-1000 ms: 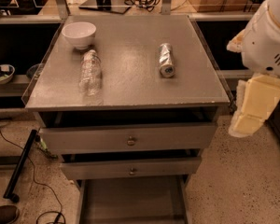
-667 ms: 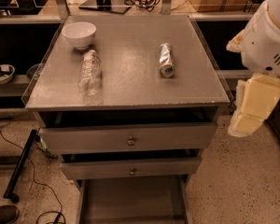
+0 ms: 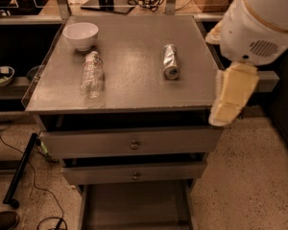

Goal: Place water bottle into bottom drawer

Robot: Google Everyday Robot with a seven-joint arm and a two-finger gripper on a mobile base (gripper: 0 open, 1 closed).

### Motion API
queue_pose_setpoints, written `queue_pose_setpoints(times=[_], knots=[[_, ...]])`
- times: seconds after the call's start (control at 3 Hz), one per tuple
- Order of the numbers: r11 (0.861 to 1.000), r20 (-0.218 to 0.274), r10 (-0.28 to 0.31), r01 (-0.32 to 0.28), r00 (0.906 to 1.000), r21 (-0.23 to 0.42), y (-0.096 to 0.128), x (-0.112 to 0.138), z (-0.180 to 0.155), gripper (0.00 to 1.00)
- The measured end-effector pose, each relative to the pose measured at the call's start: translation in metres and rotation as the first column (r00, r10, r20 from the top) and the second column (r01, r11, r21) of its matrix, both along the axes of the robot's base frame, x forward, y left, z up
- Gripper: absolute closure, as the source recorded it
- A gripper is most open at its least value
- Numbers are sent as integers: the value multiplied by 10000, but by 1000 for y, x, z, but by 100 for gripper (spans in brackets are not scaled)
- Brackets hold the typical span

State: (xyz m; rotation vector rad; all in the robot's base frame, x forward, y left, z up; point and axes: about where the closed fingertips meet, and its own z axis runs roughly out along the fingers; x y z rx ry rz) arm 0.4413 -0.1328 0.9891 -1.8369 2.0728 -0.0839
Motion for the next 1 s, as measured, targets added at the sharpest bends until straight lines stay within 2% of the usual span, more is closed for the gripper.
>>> queue_pose_setpoints(times=[0.67,1.0], knots=[[9916,-494,1146,-1113,9922,657,40,24,-25,0],[9916,-491,1149,-1116,9922,659,40,24,-25,0]])
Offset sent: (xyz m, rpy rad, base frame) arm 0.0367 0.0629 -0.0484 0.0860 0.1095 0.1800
